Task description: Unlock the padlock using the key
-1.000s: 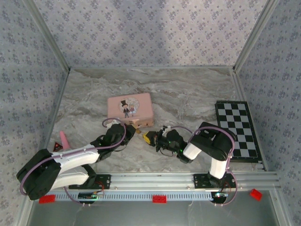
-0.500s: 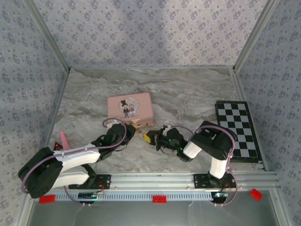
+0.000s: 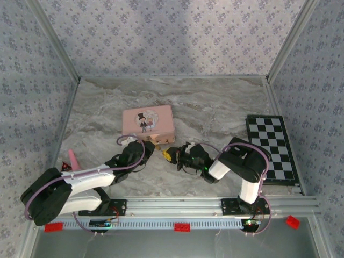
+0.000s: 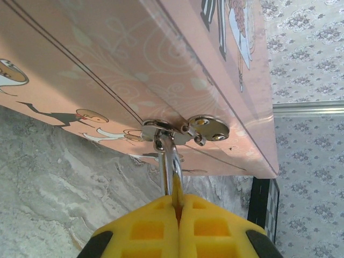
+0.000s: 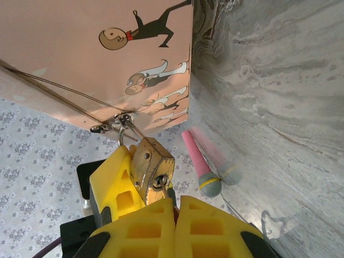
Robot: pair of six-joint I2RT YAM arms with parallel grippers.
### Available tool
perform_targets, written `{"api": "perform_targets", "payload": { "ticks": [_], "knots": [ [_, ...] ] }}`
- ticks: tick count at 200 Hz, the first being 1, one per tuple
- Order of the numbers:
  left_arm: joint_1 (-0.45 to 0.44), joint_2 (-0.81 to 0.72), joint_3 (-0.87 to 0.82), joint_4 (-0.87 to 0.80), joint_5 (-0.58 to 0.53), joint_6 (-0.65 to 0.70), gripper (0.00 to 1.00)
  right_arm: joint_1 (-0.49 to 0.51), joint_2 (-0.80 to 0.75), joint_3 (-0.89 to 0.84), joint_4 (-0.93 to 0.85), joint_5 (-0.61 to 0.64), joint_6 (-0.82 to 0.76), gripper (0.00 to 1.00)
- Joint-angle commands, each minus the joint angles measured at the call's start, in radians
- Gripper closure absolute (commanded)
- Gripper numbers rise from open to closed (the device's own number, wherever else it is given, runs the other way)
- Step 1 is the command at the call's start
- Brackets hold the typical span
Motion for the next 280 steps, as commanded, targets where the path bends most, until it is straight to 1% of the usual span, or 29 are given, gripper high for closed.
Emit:
{"api": "perform_targets", "payload": {
  "ticks": [1, 38, 79, 136, 232, 280],
  "knots": [
    [-0.048, 0.008, 0.022, 0.101, 0.113, -0.006, 0.96, -0.008, -0.046, 0.058, 0.087, 0.036, -0.001, 1.0],
    [-0.054, 0.016, 0.001, 0.097, 0.115, -0.008, 0.96, -0.011, -0.069, 0.052, 0.088, 0.045, -0.018, 1.0],
    [-0.054, -0.029, -0.041, 0.078, 0.099, -0.017, 0.95, -0.008, -0.064, 0.057, 0.088, 0.037, -0.019, 1.0],
    [-0.056, -0.091, -0.052, -0.041, 0.08, -0.011, 0.86, 0.005, -0.046, 0.054, 0.087, 0.033, -0.037, 1.0],
    [-0.056, -0.037, -0.034, -0.055, 0.092, -0.015, 0.77, 0.064, 0.018, 0.056, 0.088, 0.029, -0.055, 1.0],
    [-0.056, 0.005, -0.024, -0.021, 0.103, -0.018, 0.74, 0.062, 0.009, 0.078, 0.087, 0.012, -0.079, 1.0]
  ]
}}
